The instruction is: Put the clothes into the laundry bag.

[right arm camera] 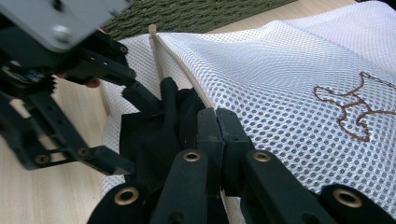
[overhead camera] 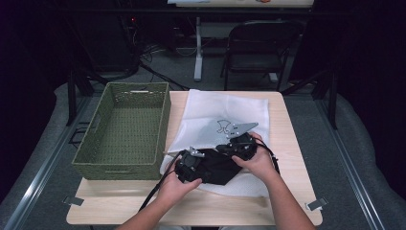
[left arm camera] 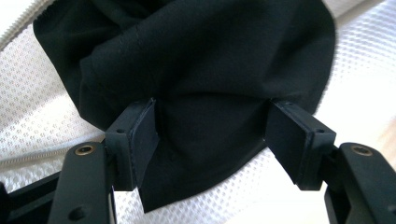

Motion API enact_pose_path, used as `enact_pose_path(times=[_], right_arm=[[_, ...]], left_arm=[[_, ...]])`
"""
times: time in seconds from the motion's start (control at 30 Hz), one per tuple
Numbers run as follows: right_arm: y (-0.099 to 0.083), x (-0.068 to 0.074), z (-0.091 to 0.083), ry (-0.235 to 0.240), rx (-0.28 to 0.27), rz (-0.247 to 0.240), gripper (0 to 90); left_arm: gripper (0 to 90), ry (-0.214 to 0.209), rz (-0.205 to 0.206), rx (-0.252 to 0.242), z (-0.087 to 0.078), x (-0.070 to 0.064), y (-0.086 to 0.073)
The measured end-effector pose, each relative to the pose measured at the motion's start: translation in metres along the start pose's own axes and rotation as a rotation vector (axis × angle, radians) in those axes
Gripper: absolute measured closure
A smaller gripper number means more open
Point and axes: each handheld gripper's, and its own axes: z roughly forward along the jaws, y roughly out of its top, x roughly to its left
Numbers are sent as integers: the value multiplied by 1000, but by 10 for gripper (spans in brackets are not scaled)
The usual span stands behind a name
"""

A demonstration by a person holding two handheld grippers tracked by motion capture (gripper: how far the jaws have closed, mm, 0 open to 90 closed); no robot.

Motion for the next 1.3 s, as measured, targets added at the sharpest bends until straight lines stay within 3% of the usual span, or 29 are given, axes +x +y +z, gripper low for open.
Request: enact_pose_path(times=[0.1,0.53,0.67,0.87,1.3], right_arm=[[0,0,0,0,-1,-1,895],[0,0,0,0,-1,2,895],[0,0,0,-2,1,0,895],[0,0,0,0,1,-1,895],[-1,0,2,2,5,-1,895]], left_arm=[[346,-6,-15,-2,4,2,0],[282,-17,-5,15,17,8,-3],[262,-19,-34,14,21,8,-5],[326,16,-12,8,22,6,-7],[545,24,18,-1,21,2,-7]])
